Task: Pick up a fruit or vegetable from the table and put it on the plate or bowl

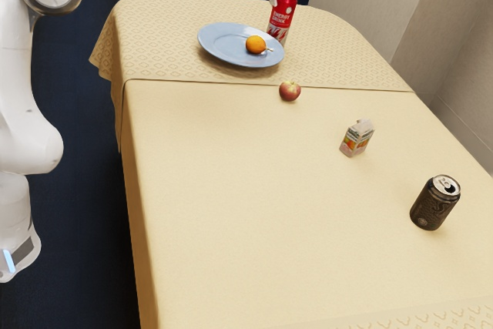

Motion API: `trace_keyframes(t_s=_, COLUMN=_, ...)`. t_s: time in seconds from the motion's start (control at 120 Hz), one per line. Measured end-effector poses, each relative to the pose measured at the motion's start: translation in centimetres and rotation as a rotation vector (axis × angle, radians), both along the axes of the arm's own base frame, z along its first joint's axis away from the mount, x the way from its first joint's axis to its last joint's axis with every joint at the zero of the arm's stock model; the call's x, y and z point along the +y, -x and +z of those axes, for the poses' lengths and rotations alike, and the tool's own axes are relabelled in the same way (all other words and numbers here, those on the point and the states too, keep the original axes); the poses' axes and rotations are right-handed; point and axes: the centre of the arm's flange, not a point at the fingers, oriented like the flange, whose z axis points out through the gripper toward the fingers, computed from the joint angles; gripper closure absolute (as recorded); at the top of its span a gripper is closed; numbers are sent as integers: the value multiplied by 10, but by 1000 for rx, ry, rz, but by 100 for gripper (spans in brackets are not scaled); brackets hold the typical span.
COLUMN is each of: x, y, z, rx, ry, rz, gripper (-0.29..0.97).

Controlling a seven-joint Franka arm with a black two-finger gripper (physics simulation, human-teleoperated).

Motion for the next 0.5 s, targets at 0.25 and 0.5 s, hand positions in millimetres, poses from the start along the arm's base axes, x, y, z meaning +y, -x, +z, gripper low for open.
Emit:
trace_keyframes(t_s=0.25, x=0, y=0, z=0, rx=1, ry=-1, rz=-3, gripper=0)
trace_keyframes(t_s=0.5, x=-42, y=14, z=56, rx=-111, ry=53, rz=-87, gripper=0)
